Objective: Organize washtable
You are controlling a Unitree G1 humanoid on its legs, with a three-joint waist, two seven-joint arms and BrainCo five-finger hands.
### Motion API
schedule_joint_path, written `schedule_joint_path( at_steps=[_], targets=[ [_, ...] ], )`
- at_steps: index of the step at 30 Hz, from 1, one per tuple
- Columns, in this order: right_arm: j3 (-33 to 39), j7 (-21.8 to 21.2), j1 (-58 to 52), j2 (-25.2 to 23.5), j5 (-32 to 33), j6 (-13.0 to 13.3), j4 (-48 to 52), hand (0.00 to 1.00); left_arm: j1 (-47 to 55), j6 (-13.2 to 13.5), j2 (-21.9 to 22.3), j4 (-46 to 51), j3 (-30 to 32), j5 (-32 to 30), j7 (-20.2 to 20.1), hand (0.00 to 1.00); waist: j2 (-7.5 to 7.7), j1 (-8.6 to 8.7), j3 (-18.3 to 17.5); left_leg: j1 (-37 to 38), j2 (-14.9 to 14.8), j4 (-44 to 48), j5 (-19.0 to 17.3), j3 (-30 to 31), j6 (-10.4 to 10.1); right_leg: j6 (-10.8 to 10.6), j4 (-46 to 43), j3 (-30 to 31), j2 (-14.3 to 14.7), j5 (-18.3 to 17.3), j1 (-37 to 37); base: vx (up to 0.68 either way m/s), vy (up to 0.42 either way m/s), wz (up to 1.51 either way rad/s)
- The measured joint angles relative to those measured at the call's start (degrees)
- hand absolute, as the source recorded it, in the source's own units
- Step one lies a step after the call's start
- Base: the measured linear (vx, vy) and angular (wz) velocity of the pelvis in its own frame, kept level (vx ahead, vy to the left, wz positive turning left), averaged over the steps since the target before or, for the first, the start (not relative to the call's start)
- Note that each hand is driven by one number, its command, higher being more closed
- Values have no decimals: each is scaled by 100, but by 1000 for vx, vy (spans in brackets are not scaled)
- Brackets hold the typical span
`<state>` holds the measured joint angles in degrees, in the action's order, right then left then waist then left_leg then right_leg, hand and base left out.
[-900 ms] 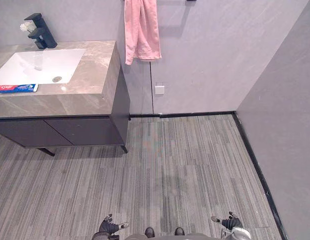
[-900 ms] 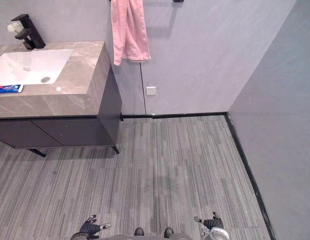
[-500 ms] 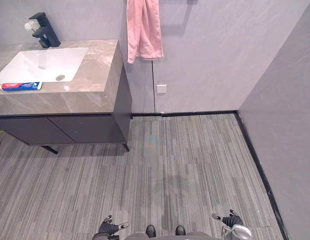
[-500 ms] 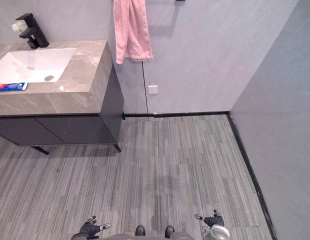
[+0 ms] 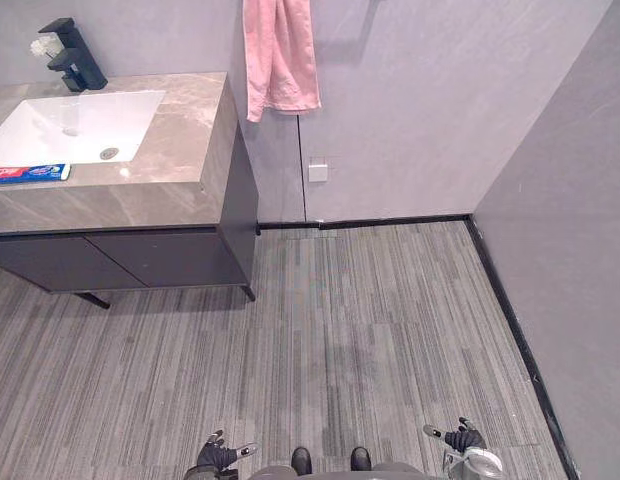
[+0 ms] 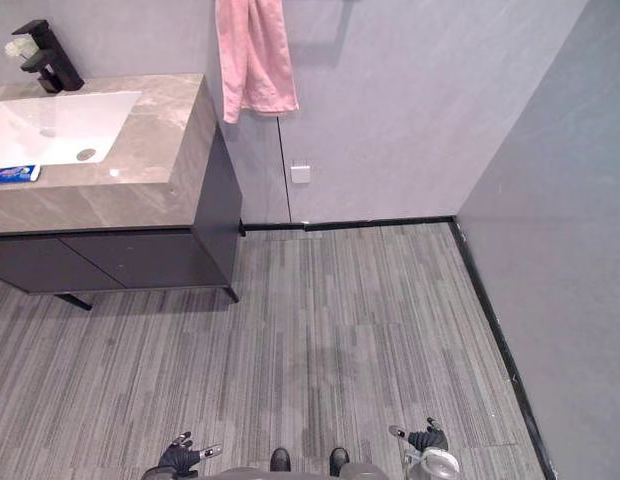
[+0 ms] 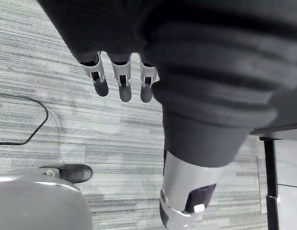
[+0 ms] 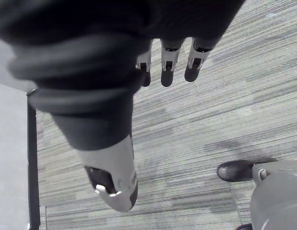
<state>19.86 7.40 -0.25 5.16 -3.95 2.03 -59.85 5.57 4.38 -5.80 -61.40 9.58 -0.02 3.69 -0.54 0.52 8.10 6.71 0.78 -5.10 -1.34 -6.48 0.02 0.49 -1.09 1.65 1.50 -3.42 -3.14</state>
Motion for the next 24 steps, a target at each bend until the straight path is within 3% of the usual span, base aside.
schedule_joint_path(
  at_steps=[5, 10, 12, 15, 17, 19, 21, 22, 23, 24],
  targets=[
    [61, -2, 81, 1, 6, -10, 63, 0, -13, 0, -13, 13, 4, 1, -4, 0, -8, -9, 16, -219, -30, 410, -348, -209, 51, -53, -201, 240, 20, -112, 203, 38, 1, -28],
    [218, -3, 88, -25, 38, -15, 71, 0, -62, 0, -63, 126, 10, 41, -9, 0, 14, -66, 144, -402, -2, 1114, -905, -382, 128, -212, -1218, 366, -43, -725, 589, 91, 18, -16],
    [212, -8, 78, -53, 60, -18, 159, 0, -149, 2, -80, 147, 3, 39, -37, 0, -47, -135, 222, -381, -25, 1351, -1079, -420, 157, -455, -2325, 292, -41, -880, 967, 112, 65, -1],
    [86, -19, 39, -197, 59, -11, 528, 0, -298, 9, -226, 393, -9, 36, -91, 0, 5, -138, 314, -263, -49, 1697, -1390, -297, 242, -585, -4289, 49, -147, -972, 1834, 178, 49, 25],
    [-39, -24, 114, -191, 42, -12, 619, 0, -337, 8, -317, 514, -9, 35, -94, 0, 27, -148, 401, -44, -52, 1720, -1514, -205, 238, -620, -4683, -88, -271, -1251, 2056, 224, 7, 19],
    [-120, -23, 134, -140, -22, 2, 784, 0, -389, 18, -376, 603, -48, 35, -93, 0, 20, -127, 421, 203, -124, 1554, -1572, -118, 210, -569, -4526, -233, -282, -1421, 2243, 318, -71, 21],
    [-318, -30, 244, 57, -134, 4, 795, 0, -511, 63, -403, 662, -56, 34, -85, 0, -30, -89, 448, 344, -275, 1385, -1605, -41, 154, -508, -3917, -394, -222, -1393, 2533, 313, -127, 22],
    [-434, -28, 323, 206, -173, 3, 800, 0, -589, 95, -405, 670, -73, 34, -80, 0, -83, 0, 481, 391, -398, 1326, -1619, 79, 124, -389, -3248, -477, -121, -1198, 2670, 389, -163, 49],
    [-528, -24, 286, 329, -268, 4, 914, 0, -601, 121, -431, 673, -130, 32, -75, 0, -25, 99, 453, 432, -415, 1308, -1638, 197, -28, -320, -2353, -434, -67, -636, 2641, 427, -168, 56],
    [-527, -22, 242, 368, -307, 10, 979, 0, -601, 129, -454, 671, -206, 27, -85, 0, 18, 125, 431, 486, -403, 1307, -1685, 247, -121, -208, -2067, -355, -89, -52, 2634, 490, -168, 43]
  ],
)
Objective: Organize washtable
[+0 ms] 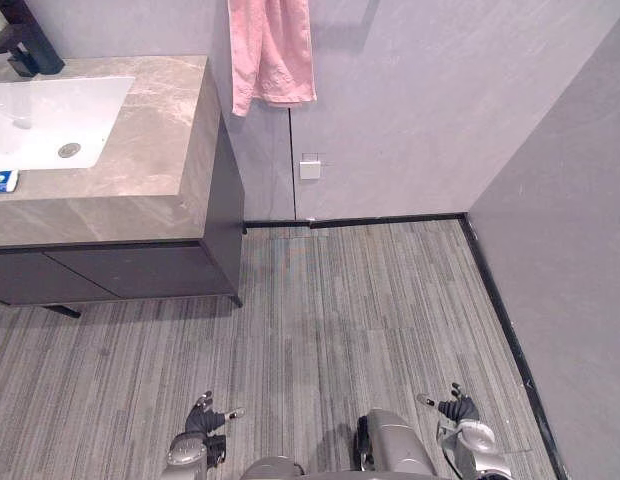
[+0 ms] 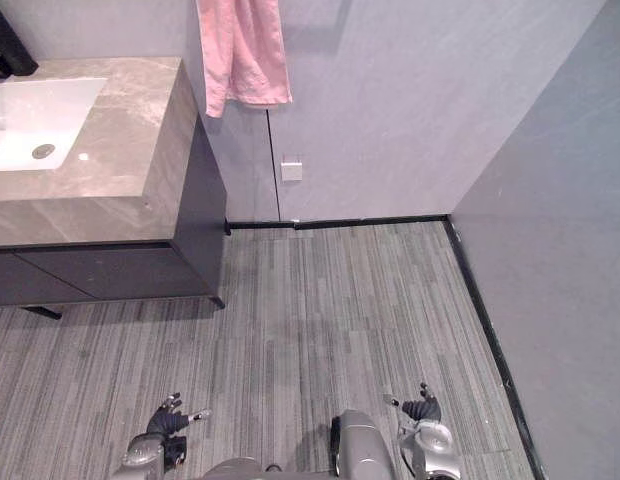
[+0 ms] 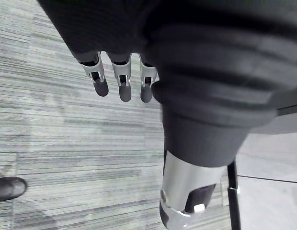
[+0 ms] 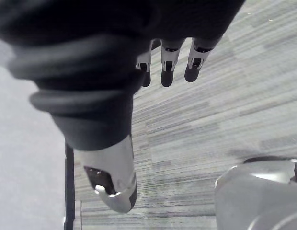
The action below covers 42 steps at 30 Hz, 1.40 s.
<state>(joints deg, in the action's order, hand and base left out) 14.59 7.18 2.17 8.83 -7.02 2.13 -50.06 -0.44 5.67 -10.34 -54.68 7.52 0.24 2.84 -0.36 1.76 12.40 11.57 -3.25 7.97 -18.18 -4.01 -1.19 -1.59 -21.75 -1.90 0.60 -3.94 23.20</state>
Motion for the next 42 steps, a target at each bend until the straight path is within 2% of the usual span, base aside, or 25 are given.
schedule_joint_path(
  at_steps=[1, 3, 6, 8, 9, 13, 15, 16, 18, 19, 20, 21, 22, 25, 27, 28, 29, 31, 32, 34, 36, 37, 38, 40, 42],
  targets=[
    [6, 3, 11, 161, -60, 11, 27, 0, -29, -1, 77, -23, -71, -41, -15, 0, -192, 37, 19, 90, -219, 33, -78, 92, -168, 206, -190, -172, 100, 207, -11, 476, -187, 24],
    [2, 0, 59, 175, -201, 21, 208, 0, -98, 20, 68, -7, -59, -92, -10, 0, -223, 56, 13, -65, -280, 277, 177, 111, -578, 379, -289, -225, 113, -79, 0, 444, -210, 13],
    [-178, 2, -93, 161, -330, 50, 297, 0, -92, 49, 170, 68, -55, -104, -11, 0, -219, 52, 17, -666, -349, 2123, 961, 248, -799, 570, 123, -317, 122, -322, -806, 434, -221, 27],
    [-420, 7, -260, 95, -332, 102, 598, 0, 33, 73, 252, 220, -53, -106, -16, 0, -209, 40, 19, -1250, -653, 3655, 868, 6, -714, 632, 545, -316, 173, -362, -1409, 332, -164, 10],
    [-438, 11, -279, 16, -332, 152, 702, 0, 90, 85, 311, 287, -52, -105, -17, 0, -205, 10, 21, -1630, -907, 4270, 764, -290, -539, 667, 745, -274, 222, -385, -1715, 356, -156, -7],
    [-389, 22, -263, -121, -301, 142, 816, 0, 170, 81, 472, 448, -53, -102, -11, 0, -162, -208, 33, -2505, -1150, 4245, 502, -842, -234, 715, 1142, 39, 212, -440, -2298, 225, 4, -36],
    [-358, 30, -262, -148, -245, 137, 731, 0, 209, 79, 552, 443, -64, -98, -13, 0, -97, -281, 60, -2707, -951, 3396, 489, -965, -215, 602, 1242, 154, 59, -519, -2543, 255, 131, -28],
    [-333, 35, -261, -153, -195, 132, 619, 0, 227, 75, 635, 438, -96, -98, -18, 0, -43, -277, 52, -2828, -621, 2250, 551, -977, -268, 456, 1313, 222, -140, -630, -2689, 308, 187, -13],
    [-302, 41, -265, -144, -185, 128, 535, 0, 219, 76, 666, 403, -126, -99, -19, 0, -70, -273, 37, -2920, -437, 1514, 686, -908, -394, 343, 1336, 253, -221, -741, -2769, 297, 209, -11],
    [-293, 40, -270, -117, -149, 120, 408, 0, 225, 75, 692, 328, -142, -100, -19, 0, -146, -278, -10, -2884, -305, 911, 912, -772, -407, 215, 1315, 310, -250, -892, -2850, 366, 298, -28],
    [-302, 40, -273, -102, -142, 105, 282, 0, 283, 74, 680, 274, -179, -99, -20, 0, -214, -317, -63, -2794, -214, 715, 1477, -637, -247, 95, 1217, 442, -284, -1089, -2909, 378, 320, -41],
    [-351, 36, -267, -119, -141, 104, 227, 0, 332, 77, 660, 242, -183, -93, -18, 0, -216, -342, -112, -2755, -141, 753, 1603, -635, -100, 37, 1167, 537, -335, -1203, -2921, 379, 299, -43],
    [-397, 27, -281, -195, -142, 102, 176, 0, 357, 70, 608, 208, -187, -82, -20, 0, -42, -400, -170, -2802, 31, 1004, 1339, -743, 112, -72, 1093, 636, -519, -1335, -2940, 300, 214, -25],
    [-381, 27, -262, -236, -152, 98, 140, 0, 385, 68, 618, 201, -213, -77, -29, 0, 24, -428, -191, -2803, 168, 1484, 812, -873, 296, -115, 490, 846, -696, -1366, -2832, 459, 291, -14],
    [-396, 17, -274, -328, -162, 97, 140, 0, 429, 30, 581, 193, -258, -64, -28, 0, 42, -409, -202, -2453, 251, 1587, 522, -966, 462, -559, -919, 1016, -729, -1255, -2446, 366, 185, -11],
    [-418, 14, -273, -383, -163, 97, 141, 0, 435, 15, 545, 193, -307, -64, -28, 0, 44, -402, -202, -2266, 278, 1608, 376, -972, 497, -914, -1665, 1049, -725, -1055, -2176, 383, 147, -4],
    [-493, 6, -274, -441, -173, 98, 142, 0, 436, -19, 515, 192, -346, -64, -26, 0, 67, -400, -216, -2046, 323, 1615, 232, -972, 530, -1051, -2577, 1087, -729, -1057, -1845, 456, 145, -1],
    [-594, -3, -274, -493, -210, 97, 166, 0, 426, -25, 513, 199, -341, -65, -22, 0, 72, -385, -219, -1704, 349, 1585, 58, -966, 569, -891, -3440, 914, -731, -1223, -1315, 400, 68, 4],
    [-625, -14, -278, -542, -212, 100, 211, 0, 406, -27, 514, 228, -338, -65, -19, 0, 74, -365, -220, -1394, 341, 1449, -32, -941, 565, -616, -3599, 647, -719, -1379, -917, 351, -1, 5],
    [-622, -29, -276, -549, -215, 96, 204, 0, 389, -35, 545, 231, -330, -63, -20, 0, 49, -311, -200, -1044, 300, 1242, -34, -860, 562, -433, -3237, 365, -639, -1485, -689, 369, -56, 22],
    [-615, -90, -293, -536, -215, 87, 200, 0, 385, -34, 583, 228, -286, -24, -20, 0, -1, -244, -186, -601, 166, 977, -34, -764, 545, -341, -2030, 112, -401, -1475, -479, 349, -97, 34],
    [-616, -97, -297, -536, -214, 82, 190, 0, 394, -31, 576, 223, -288, -18, -23, 0, 17, -245, -195, -578, 156, 947, -41, -692, 476, -291, -1572, 126, -323, -1355, -473, 434, -163, 46],
    [-614, -103, -371, -531, -211, 71, 168, 0, 385, -23, 542, 209, -290, 7, -30, 0, 180, -223, -278, -493, 230, 862, -82, -520, 271, 12, -679, 231, -261, -423, -495, 363, -147, 55],
    [-513, -106, -389, -393, -201, 44, -41, 0, 283, -32, 683, 48, -273, 12, -35, 0, -26, -248, -345, -378, -14, 747, -110, -256, 9, 190, -747, 40, -136, -549, -547, 444, -173, 39],
    [-409, -107, -366, -408, -190, 8, -32, 0, 290, -33, 756, 33, -196, 12, -31, 0, -53, -264, -342, -388, -103, 783, 66, -241, -286, 267, -632, -34, -67, -609, -662, 410, -201, 17]
  ],
)
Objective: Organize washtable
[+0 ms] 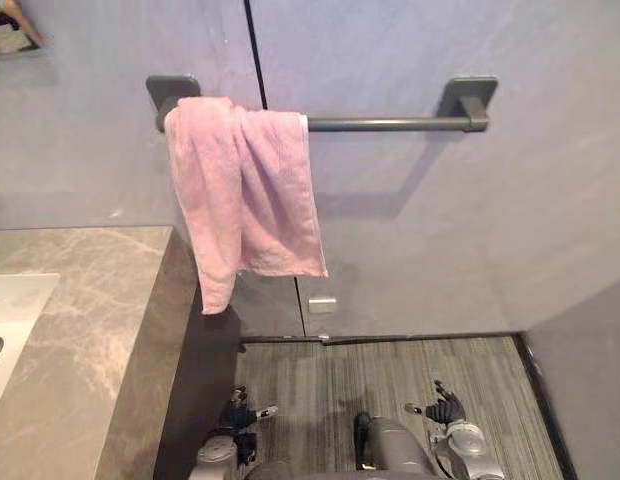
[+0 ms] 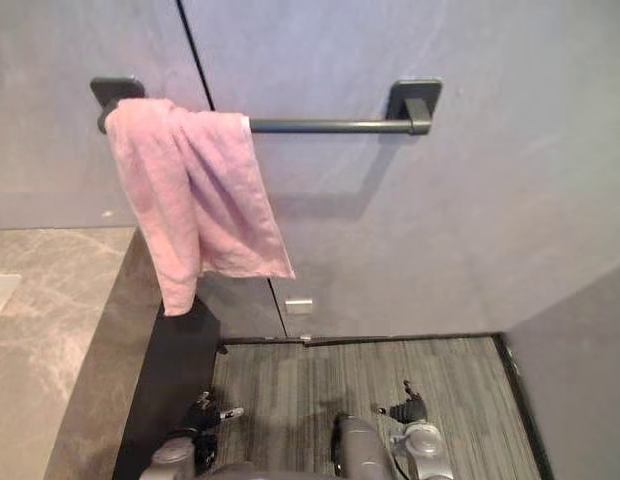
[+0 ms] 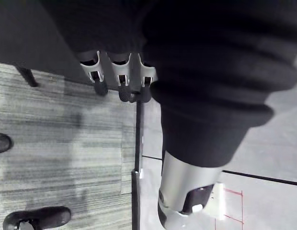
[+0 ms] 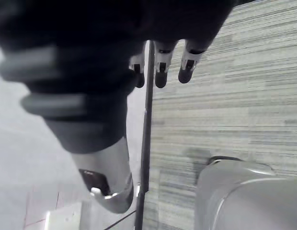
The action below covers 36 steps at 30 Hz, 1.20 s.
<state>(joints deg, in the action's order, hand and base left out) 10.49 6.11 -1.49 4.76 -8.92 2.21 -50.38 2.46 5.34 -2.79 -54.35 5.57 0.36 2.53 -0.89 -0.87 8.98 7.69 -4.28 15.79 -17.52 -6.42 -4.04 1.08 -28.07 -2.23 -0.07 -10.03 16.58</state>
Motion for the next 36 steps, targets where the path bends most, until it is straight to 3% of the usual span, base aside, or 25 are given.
schedule_joint_path(
  at_steps=[2, 4, 5, 7, 9, 10, 11, 12, 18, 23, 31, 36],
  targets=[
    [28, 10, -116, -82, 55, -18, 21, 0, -21, -11, 170, -12, 171, -3, -7, 0, -6, 33, 10, -475, -222, 1470, 292, 20, -369, 121, 463, -203, 28, -72, -607, 355, -171, 37],
    [22, 24, -185, -126, 133, -19, 88, 0, -12, -10, 254, 77, 170, -2, -15, 0, 4, 6, 17, -1083, -590, 2878, 293, -233, -302, 149, 853, -257, 34, -83, -1158, 252, -82, 16],
    [36, 28, -208, -135, 174, -18, 132, 0, -14, -9, 269, 108, 170, -1, -15, 0, -2, 1, 17, -1145, -687, 3017, 267, -329, -258, 155, 935, -275, 31, -79, -1268, 242, -23, 3],
    [78, 40, -224, -197, 237, -16, 237, 0, -15, -10, 275, 156, 171, -1, -15, 0, -2, -2, 21, -1383, -911, 2837, 180, -591, -113, 156, 1143, -268, 4, -75, -1549, 169, 49, -3],
    [258, 48, -217, -195, 289, -16, 234, 0, -29, -9, 269, 187, 162, -3, -13, 0, -59, -3, -1, -1519, -852, 1485, 260, -644, -110, 91, 1235, -245, -110, -67, -1670, 123, 150, -5],
    [290, 49, -221, -175, 291, -15, 230, 0, -27, -9, 270, 185, 150, -3, -14, 0, -106, -2, -23, -1501, -806, 1012, 497, -609, -130, 42, 1243, -238, -108, -68, -1667, 113, 194, -5],
    [314, 72, -213, -90, 314, -18, 158, 0, -19, -6, 250, 136, 114, -2, -13, 0, -251, -8, -96, -1459, -711, 334, 949, -444, -189, -143, 1300, -164, -63, -122, -1649, 115, 180, 0],
    [302, 100, -146, -132, 372, -32, 5, 0, -100, -10, 174, 28, 82, -4, -3, 0, -99, -6, -66, -1264, -506, 6, 1126, -452, -149, -270, 1433, -58, -223, -56, -1658, 104, 169, 3],
    [321, 118, -149, -127, 381, -27, -389, 0, -71, -10, -62, -128, 84, -3, -3, 0, 9, -4, -73, -796, -66, -899, 1463, -522, 29, -453, 1929, -26, -496, 123, -1936, 44, 94, 3],
    [322, 118, -118, -96, 377, -29, -510, 0, -58, -8, -112, -211, 82, -2, -3, 0, 31, -1, -79, -554, -33, -1490, 1759, -502, 30, -421, 2037, -17, -443, 207, -1947, -5, -6, 0],
    [326, 119, -122, 32, 381, -30, -730, 0, 33, -2, -267, -210, 81, 34, 13, 0, 154, 13, -120, -415, 12, -1655, 1820, -359, 53, -417, 2127, -64, -439, 217, -2061, -12, -4, 4],
    [317, 118, -122, 65, 382, -24, -600, 0, 436, 23, -278, 1151, 82, 257, 50, 0, 151, 9, -119, -407, 112, -1790, 1894, -153, 81, -419, 2223, -243, -511, 217, -2148, 6, 12, 17]
  ],
)
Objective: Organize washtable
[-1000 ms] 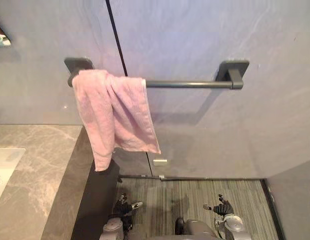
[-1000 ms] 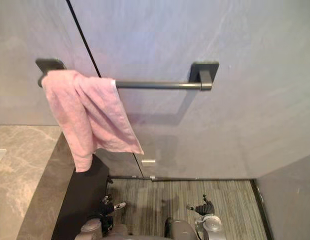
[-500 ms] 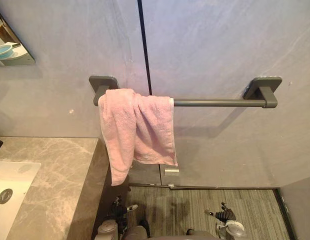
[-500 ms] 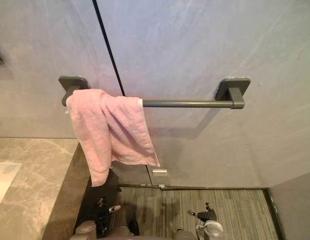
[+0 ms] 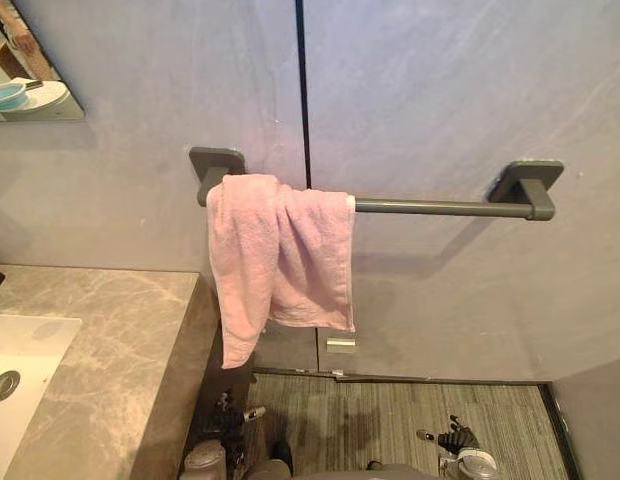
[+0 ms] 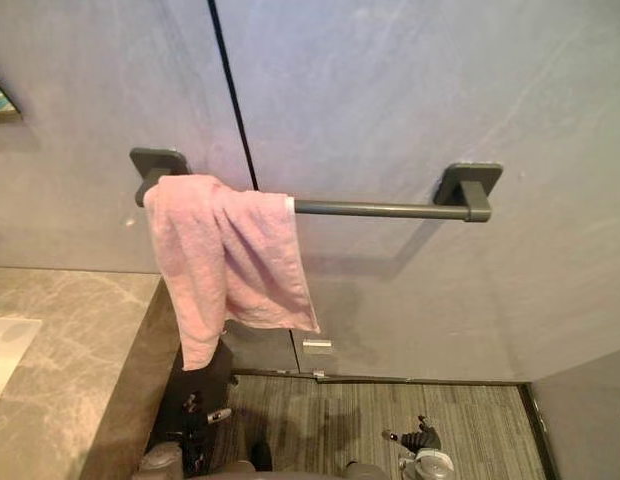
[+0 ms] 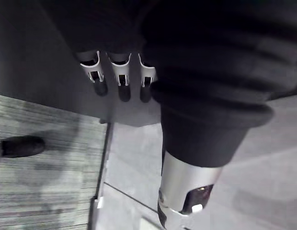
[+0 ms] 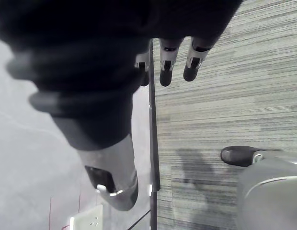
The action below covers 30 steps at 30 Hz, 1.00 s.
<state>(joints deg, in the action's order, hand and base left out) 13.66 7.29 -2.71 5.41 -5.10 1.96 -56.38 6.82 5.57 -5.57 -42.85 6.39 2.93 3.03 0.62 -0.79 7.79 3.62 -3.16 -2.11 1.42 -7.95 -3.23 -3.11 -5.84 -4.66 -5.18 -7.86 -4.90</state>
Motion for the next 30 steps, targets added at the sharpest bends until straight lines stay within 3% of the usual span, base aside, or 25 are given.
schedule_joint_path(
  at_steps=[6, 13, 23, 30],
  targets=[
    [-16, -2, -68, 5, -1, 38, 474, 0, 674, 116, 82, 1888, -16, 328, 7, 0, -10, -17, 2, -2, 16, -10, 0, 163, 1, -2, 15, -71, -5, -7, -53, 16, -6, 8],
    [-80, -12, -299, -11, -4, 43, 727, 0, 953, 242, 111, 2995, -151, 554, -50, 0, -80, -67, -41, 15, 7, -8, 0, 231, 0, 3, -5, -143, -1, -30, -108, -2, -10, 6],
    [-314, -15, -459, -42, -60, 41, 839, 0, 932, 384, 72, 3629, -489, 654, -56, 0, -70, -129, -114, 25, 1, -27, 2, 229, -3, -20, -34, -133, 0, -53, -93, 0, 0, 0],
    [-368, -8, -324, -21, -188, 38, 714, 0, 648, 411, -181, 3677, -699, 593, -24, 0, -80, -46, -226, 75, 5, -113, 2, 153, -3, -20, 9, -51, 8, -52, -79, 13, -3, -5]
  ],
)
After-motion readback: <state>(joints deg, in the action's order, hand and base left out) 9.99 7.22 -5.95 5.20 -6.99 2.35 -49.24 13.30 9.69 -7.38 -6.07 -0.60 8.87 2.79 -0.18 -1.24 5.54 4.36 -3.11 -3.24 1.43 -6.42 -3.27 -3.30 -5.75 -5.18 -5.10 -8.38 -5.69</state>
